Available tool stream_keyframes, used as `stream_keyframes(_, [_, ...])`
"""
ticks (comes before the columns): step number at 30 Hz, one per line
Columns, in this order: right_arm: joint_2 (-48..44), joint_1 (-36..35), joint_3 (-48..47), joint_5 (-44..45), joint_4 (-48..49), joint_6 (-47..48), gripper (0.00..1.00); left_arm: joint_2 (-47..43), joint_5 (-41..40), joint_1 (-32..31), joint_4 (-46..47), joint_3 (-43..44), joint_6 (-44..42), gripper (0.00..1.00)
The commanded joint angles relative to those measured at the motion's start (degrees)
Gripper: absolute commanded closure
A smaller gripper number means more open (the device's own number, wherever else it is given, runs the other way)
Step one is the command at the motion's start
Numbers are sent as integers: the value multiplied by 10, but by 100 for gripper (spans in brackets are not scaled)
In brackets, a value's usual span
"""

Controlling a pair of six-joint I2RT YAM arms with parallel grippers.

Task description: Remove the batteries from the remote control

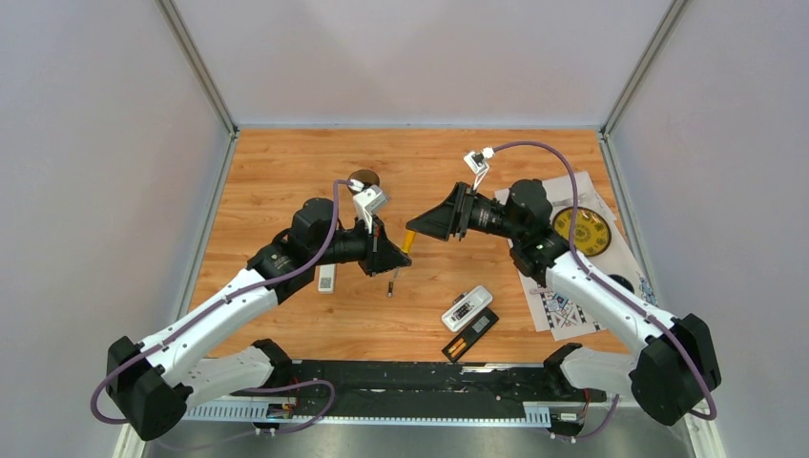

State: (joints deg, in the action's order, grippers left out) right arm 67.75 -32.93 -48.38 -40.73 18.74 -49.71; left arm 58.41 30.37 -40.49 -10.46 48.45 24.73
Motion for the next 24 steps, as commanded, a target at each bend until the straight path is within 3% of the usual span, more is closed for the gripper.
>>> stream_keyframes(1, [17,-6,-6,-28,45,-23,30,-10,7,-2,-1,25,-15,100])
stream_keyframes(3, [22,-9,-4,-28,51,-28,33,-12,7,-1,-3,24,-15,100])
stream_keyframes(4, [26,-11,-3,-28,57,-33,41,-15,7,-1,-3,24,-15,100])
stream_keyframes(10, [31,-17,-6,-28,57,-34,66,-24,-2,-1,-5,21,-17,100])
stream_keyframes(12, [32,-19,-6,-29,55,-33,67,-27,-5,-1,-5,20,-17,100])
stream_keyframes(16, [31,-22,-2,-29,53,-32,84,-28,-8,-1,-5,20,-18,100])
stream_keyframes(22, [29,-25,1,-24,47,-28,100,-30,-16,-1,-10,24,-16,99])
stream_keyframes(23, [27,-25,1,-22,45,-26,100,-35,-26,-1,-11,24,-16,96])
stream_keyframes(24, [24,-26,-2,-16,39,-14,100,-38,-30,-1,-14,24,-14,82])
